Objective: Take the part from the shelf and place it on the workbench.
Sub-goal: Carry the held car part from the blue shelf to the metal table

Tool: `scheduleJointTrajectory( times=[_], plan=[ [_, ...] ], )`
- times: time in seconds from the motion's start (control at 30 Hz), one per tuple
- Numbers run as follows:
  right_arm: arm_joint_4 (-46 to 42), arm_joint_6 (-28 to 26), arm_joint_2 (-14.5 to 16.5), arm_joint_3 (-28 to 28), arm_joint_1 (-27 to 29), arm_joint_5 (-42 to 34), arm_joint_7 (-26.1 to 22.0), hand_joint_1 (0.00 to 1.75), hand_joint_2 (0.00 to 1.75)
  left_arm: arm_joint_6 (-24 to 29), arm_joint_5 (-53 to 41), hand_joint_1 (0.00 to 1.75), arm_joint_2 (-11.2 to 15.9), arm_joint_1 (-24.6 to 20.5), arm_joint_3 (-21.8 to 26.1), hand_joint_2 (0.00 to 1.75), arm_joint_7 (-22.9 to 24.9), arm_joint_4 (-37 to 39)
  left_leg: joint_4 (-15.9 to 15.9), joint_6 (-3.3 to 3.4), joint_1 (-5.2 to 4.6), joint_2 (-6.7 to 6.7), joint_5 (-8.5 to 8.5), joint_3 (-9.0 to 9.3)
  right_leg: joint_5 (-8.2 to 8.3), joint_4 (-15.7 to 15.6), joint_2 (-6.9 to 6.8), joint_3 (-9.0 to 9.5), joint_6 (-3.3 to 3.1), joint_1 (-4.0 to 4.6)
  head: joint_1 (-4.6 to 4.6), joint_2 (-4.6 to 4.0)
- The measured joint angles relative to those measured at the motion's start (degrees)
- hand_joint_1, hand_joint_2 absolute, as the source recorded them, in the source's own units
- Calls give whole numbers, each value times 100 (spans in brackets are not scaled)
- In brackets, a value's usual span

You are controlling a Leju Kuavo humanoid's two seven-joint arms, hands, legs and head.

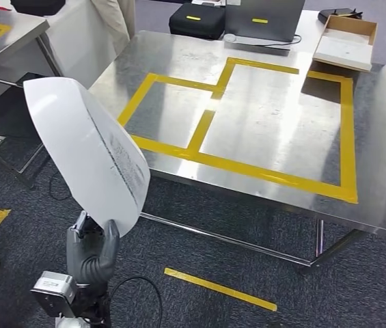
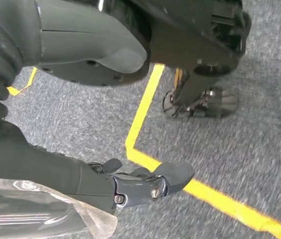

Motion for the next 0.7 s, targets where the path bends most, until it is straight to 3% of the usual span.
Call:
scheduleJointTrajectory(
  times=[0.03, 0.07, 0.1, 0.17, 0.2, 0.27, 0.37, 0.43, 0.5, 0.53, 0.57, 0.6, 0.67, 0.7],
  plan=[
    [-1, 0, 0, -1, 4, 2, 3, 0, 175, -1, 1, 175, 1, 11, 1, 175, 0, 0, 255, -13, 9, 0, -40, -153, -18, 1, 2, 19, -5, 1, -1, 0],
    [0, 1, 1, -1, 8, 4, 8, 0, 175, -5, 1, 175, 2, 17, 1, 175, 0, -1, 296, -17, 16, 0, 42, -211, -37, 2, 7, 44, -2, 2, -1, 0],
    [1, 1, 4, -1, 12, 7, 15, 0, 175, -11, 2, 175, 2, 20, 2, 175, 0, -2, 122, -12, 20, 0, 230, -166, -57, 3, 15, 75, 6, 1, -1, 0],
    [1, 2, 16, -1, 13, 11, 24, 0, 175, -32, 1, 175, 3, 18, 6, 175, 0, -9, -594, 22, 22, -1, 682, 117, -108, 3, 28, 127, 40, 6, 0, 0],
    [0, 2, 22, -1, 7, 13, 26, 0, 175, -45, 0, 175, 3, 14, 10, 175, 0, -13, -921, 46, 15, -3, 794, 249, -137, 10, 35, 141, 70, 15, -1, 0],
    [0, 4, 26, -1, -4, 14, 22, 0, 175, -78, 2, 175, 7, 10, 22, 175, -1, -21, -1190, 97, -6, -8, 795, 353, -170, 8, 35, 126, 140, 27, 6, 1],
    [0, 10, 26, -1, -9, 15, 14, 0, 175, -107, 10, 175, 9, 11, 51, 175, -2, -33, -1257, 193, 0, -11, 772, 384, -232, 39, 26, 122, 240, 15, 19, 1],
    [-1, 11, 26, -1, -15, 15, 17, 0, 175, -114, 10, 175, 7, 7, 68, 175, -2, -38, -1293, 254, 18, -1, 763, 428, -449, 454, 22, -90, 283, 9, 42, 1],
    [-1, 11, 26, -2, -13, 11, 39, 0, 175, -116, 11, 175, 5, 10, 79, 175, -2, -39, -1293, 294, 10, 5, 735, 444, -748, 1241, 20, -533, 305, 12, 62, 1],
    [-1, 11, 26, -3, -8, 9, 55, 0, 175, -117, 11, 175, 5, 14, 83, 175, -2, -39, -1293, 306, 5, 5, 720, 455, -809, 1551, 20, -738, 312, 12, 61, 1],
    [-1, 11, 26, -5, -2, 7, 70, 0, 175, -118, 11, 175, 4, 16, 85, 175, -2, -39, -1292, 312, 3, 0, 702, 475, -755, 1665, 19, -851, 313, 12, 63, 0],
    [-1, 11, 26, -9, 2, 4, 82, 0, 175, -120, 11, 175, 1, 18, 86, 175, -2, -39, -1292, 313, 2, -5, 679, 506, -584, 1544, 19, -846, 309, 12, 64, 0],
    [-1, 13, 26, -19, 2, 3, 93, 0, 175, -125, 10, 175, -10, 18, 87, 175, -2, -40, -1293, 292, 2, -13, 620, 590, -111, 841, 11, -581, 280, 13, 67, 0],
    [-1, 16, 26, -22, -2, 2, 93, 0, 175, -127, 10, 175, -17, 16, 87, 175, -2, -42, -1284, 267, -9, -14, 584, 621, 33, 478, 7, -408, 258, 18, 67, 0]
  ],
)
